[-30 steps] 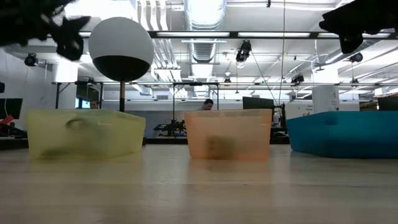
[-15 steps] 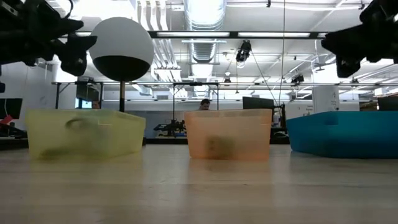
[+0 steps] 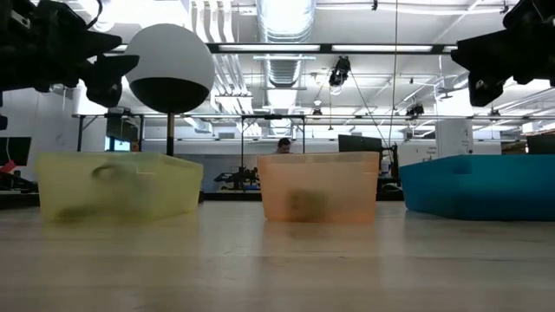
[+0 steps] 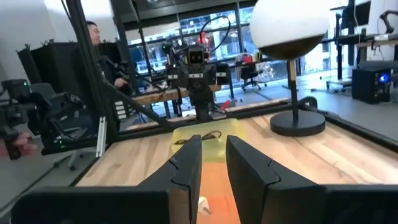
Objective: Pick and place items into bin
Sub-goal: Return to Home Position
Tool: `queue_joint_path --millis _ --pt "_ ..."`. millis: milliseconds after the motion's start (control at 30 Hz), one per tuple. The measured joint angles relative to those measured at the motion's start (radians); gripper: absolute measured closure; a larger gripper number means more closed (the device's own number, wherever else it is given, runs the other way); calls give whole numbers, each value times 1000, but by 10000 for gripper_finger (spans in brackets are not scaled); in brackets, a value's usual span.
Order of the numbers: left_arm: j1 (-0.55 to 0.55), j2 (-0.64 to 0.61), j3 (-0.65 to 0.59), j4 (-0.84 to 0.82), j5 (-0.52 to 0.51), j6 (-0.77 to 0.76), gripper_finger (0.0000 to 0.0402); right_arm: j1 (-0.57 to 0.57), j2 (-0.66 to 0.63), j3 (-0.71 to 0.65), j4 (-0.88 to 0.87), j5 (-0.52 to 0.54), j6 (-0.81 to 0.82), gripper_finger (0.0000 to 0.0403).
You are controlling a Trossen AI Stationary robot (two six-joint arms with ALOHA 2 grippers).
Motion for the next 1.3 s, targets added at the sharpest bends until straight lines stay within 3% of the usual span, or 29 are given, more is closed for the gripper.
queue_joint_path --millis 1100,1300 --pt "0 28 0 6 1 -4 222 -1 6 0 -10 -4 -2 339" --pt "0 30 0 6 4 -4 222 -131 -4 2 -48 -244 -82 339"
